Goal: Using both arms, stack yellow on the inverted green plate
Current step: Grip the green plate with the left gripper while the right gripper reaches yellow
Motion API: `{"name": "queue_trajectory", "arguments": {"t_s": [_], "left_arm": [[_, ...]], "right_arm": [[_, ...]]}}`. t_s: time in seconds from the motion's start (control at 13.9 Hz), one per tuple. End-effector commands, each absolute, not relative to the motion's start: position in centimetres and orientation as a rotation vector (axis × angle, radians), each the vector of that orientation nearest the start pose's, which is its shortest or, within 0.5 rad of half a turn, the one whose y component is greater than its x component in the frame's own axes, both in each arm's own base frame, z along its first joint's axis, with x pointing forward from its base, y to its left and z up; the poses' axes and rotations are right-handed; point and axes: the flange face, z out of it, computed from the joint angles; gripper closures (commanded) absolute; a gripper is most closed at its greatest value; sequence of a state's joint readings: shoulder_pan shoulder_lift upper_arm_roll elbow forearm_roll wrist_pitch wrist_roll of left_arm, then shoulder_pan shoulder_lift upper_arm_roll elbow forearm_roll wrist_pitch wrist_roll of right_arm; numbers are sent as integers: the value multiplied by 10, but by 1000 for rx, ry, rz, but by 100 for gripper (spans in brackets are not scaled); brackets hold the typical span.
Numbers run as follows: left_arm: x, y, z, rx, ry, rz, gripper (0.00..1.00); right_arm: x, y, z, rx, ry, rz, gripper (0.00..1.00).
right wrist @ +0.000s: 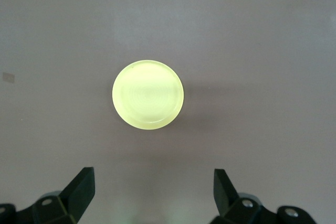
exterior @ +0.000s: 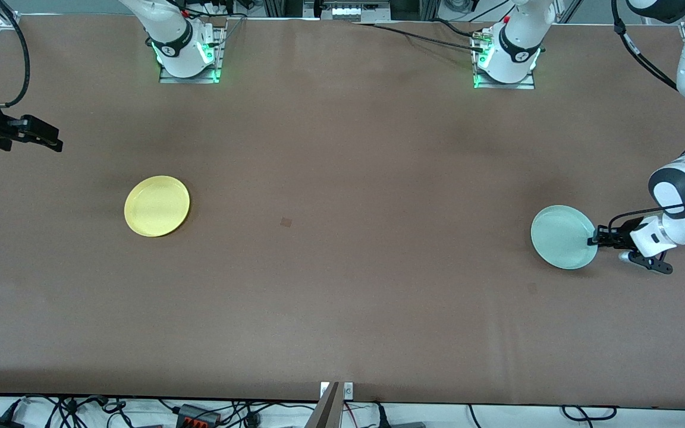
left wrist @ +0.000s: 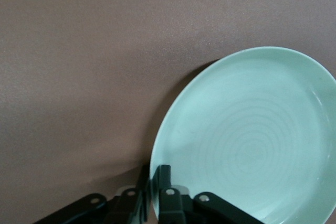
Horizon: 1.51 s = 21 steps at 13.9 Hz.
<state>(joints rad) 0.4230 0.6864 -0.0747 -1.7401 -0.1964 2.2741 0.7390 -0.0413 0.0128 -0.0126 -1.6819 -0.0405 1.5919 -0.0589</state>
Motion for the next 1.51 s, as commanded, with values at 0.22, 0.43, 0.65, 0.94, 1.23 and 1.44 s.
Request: {"name": "queue_trajectory", "arguments": {"t_s": [0.22, 0.43, 0.65, 0.94, 1.23, 1.44], "left_arm": [[636, 207, 229, -3340, 470, -76, 99], [653, 169, 279, -3350, 414, -11, 99], [678, 133, 330, -3206, 418, 100, 99], [687, 37, 361, -3068, 307, 194, 99], [674, -69, 368, -2888, 141, 242, 99], [658, -151, 361, -2842, -68, 207, 99]], "right_arm": [[578, -41, 492, -3134, -14, 369, 0], [592, -53, 426, -3103, 31, 535, 0], [601, -71, 366, -3062, 77, 637, 0], [606, -90, 295, -2999, 143, 702, 0], [613, -94, 249, -2978, 168, 677, 0], [615, -95, 220, -2979, 169, 677, 0]]}}
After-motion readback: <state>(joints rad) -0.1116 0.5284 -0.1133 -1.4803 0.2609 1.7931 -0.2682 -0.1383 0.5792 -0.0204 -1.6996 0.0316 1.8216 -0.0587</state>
